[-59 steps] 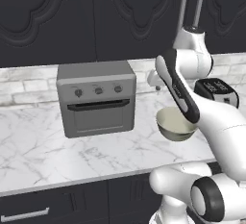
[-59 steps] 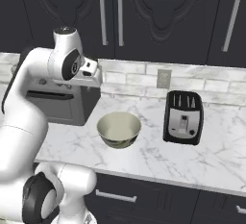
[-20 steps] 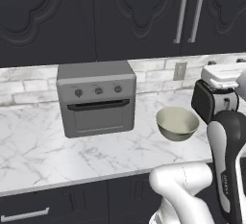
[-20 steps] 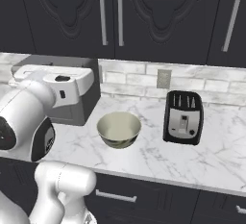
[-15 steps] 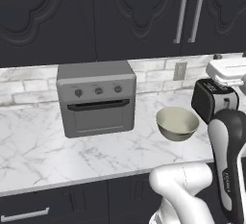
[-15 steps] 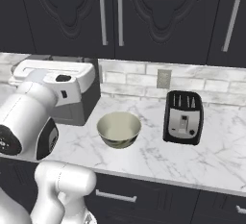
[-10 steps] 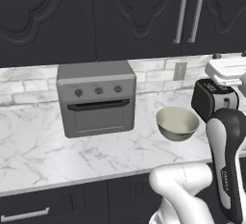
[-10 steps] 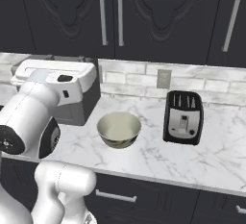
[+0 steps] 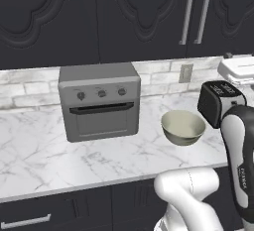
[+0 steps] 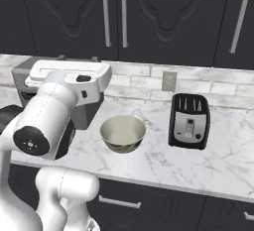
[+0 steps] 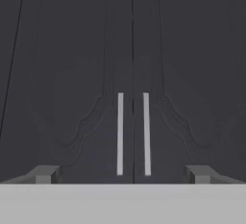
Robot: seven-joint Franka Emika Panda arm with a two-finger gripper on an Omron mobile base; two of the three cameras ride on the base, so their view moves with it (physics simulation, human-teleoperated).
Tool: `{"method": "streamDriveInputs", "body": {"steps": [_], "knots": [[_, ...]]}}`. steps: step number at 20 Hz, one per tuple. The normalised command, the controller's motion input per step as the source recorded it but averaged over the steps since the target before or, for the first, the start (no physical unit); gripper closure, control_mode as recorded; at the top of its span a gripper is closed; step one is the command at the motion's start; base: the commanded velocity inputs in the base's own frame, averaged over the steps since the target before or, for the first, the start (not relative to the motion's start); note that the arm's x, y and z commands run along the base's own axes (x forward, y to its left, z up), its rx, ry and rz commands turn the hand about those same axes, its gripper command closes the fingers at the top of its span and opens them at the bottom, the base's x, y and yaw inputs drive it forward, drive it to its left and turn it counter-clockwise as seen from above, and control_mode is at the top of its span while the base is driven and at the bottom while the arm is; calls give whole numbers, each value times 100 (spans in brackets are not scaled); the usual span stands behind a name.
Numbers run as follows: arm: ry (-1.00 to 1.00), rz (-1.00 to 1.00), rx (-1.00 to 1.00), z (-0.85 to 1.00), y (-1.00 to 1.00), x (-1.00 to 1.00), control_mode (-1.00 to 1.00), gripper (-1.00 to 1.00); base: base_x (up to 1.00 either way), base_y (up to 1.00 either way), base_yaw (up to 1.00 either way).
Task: Open the cabinet. Pick the orange and mango from the cabinet and place them into the bowl. Then close the cabinet.
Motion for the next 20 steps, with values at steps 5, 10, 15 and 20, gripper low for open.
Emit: {"method": "streamDriveInputs", "body": {"steps": [5, 10, 15, 20], "knots": [[0, 8, 0, 0, -27, 36, -100, -100, 0, 0, 0], [0, 2, 0, 0, -11, 59, -100, -100, 0, 0, 0], [0, 0, 0, -7, 0, 75, -100, -100, 0, 0, 0], [0, 0, 0, -8, -1, 80, -100, -100, 0, 0, 0]]}}
